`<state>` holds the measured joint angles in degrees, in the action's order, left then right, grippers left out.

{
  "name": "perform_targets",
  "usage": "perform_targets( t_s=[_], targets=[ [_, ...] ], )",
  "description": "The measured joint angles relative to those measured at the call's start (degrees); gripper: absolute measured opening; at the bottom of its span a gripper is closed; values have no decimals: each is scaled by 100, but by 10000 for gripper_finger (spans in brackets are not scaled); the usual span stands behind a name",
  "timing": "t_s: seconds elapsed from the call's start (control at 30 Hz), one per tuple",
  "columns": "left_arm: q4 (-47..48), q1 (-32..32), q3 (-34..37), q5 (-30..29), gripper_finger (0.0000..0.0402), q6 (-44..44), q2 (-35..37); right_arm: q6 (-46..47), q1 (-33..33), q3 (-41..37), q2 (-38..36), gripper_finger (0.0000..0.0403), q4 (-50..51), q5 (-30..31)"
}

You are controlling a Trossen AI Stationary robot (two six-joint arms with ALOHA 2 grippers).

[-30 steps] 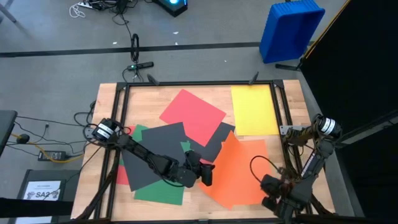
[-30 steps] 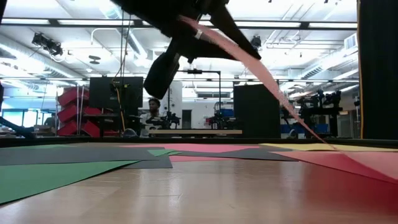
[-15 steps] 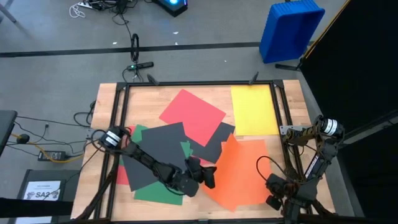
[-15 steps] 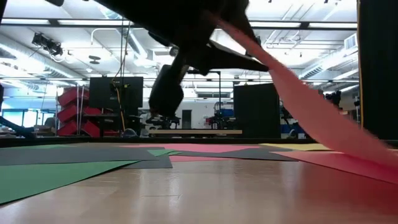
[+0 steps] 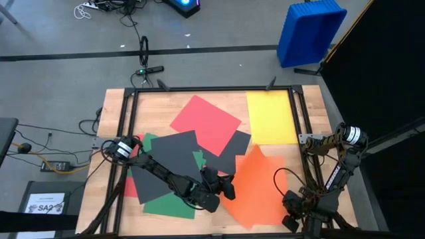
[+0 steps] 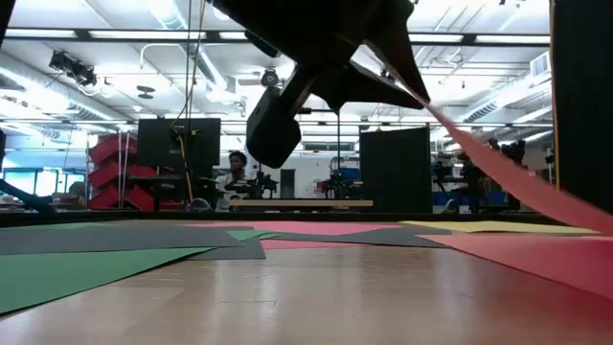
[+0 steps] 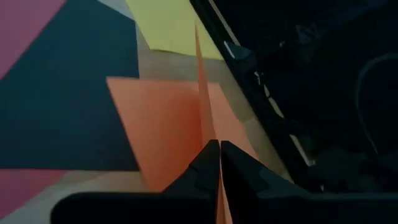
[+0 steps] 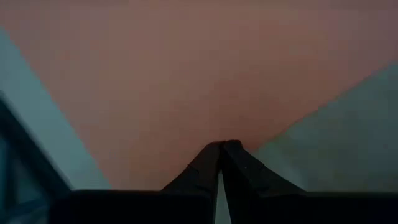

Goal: Organize paper
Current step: Stack the orange colored paper on top of the orange colored papers

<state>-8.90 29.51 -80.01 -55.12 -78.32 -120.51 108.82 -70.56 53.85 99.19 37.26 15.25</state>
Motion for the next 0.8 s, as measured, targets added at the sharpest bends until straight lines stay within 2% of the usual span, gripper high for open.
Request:
perform_targets(
  t_s=[0.23,0.43,0.53,0.67,0.73,0.8],
  targets=[
    [99,-65,0,-6,0,28,2,-237,219,-14,20,0,-320,377],
    [277,-74,2,332,0,718,78,-418,354,-14,20,0,-315,304],
    [307,-92,2,928,0,1815,230,-437,362,-12,18,0,-313,269],
    [500,-103,-255,2351,0,3837,337,-437,364,-12,16,0,-310,257],
    [1133,-97,-585,2905,0,4424,331,-438,380,-12,16,0,-305,260],
    [2134,-107,-964,3069,0,4509,259,-436,401,-12,14,0,-305,258]
  ],
)
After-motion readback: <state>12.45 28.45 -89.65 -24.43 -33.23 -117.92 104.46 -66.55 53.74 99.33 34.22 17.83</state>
